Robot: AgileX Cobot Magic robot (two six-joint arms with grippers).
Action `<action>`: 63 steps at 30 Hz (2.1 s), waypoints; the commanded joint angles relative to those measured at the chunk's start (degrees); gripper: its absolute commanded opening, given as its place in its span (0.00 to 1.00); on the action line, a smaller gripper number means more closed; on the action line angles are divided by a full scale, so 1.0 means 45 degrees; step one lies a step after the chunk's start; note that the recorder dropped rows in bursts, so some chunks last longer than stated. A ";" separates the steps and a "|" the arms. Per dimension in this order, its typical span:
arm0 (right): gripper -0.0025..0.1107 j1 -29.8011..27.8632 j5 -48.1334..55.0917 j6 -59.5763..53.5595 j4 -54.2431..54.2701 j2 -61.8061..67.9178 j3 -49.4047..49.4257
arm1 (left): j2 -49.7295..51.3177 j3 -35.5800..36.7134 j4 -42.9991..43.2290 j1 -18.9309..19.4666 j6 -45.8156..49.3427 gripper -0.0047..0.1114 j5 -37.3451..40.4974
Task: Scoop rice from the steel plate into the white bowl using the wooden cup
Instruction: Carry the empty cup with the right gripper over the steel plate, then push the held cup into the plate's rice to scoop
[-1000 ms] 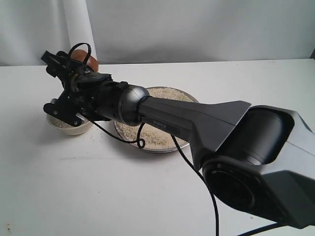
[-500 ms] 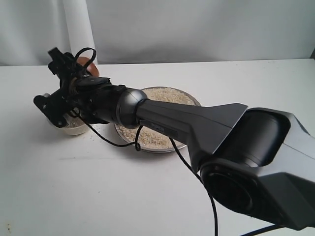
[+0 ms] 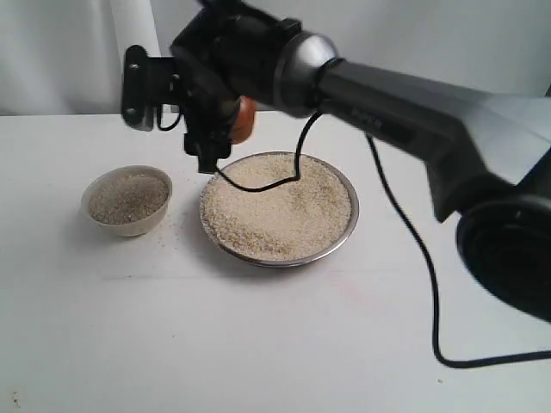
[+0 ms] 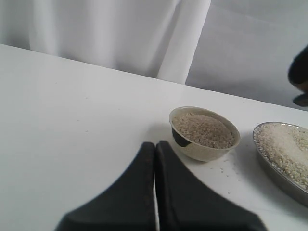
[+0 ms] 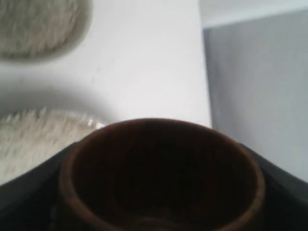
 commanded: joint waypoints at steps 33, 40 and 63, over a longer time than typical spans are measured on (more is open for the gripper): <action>0.02 -0.1922 0.1220 -0.2783 -0.2965 0.1939 0.2365 | -0.0032 -0.0082 -0.0021 -0.0060 -0.0049 0.04 -0.0126; 0.02 -0.1566 0.0710 -0.3800 -0.1230 0.2117 0.2365 | -0.0032 -0.0082 -0.0021 -0.0060 -0.0049 0.04 -0.0126; 0.02 -0.1171 0.0559 -0.5689 0.2708 0.2117 0.2365 | -0.0032 -0.0082 -0.0021 -0.0060 -0.0049 0.04 -0.0126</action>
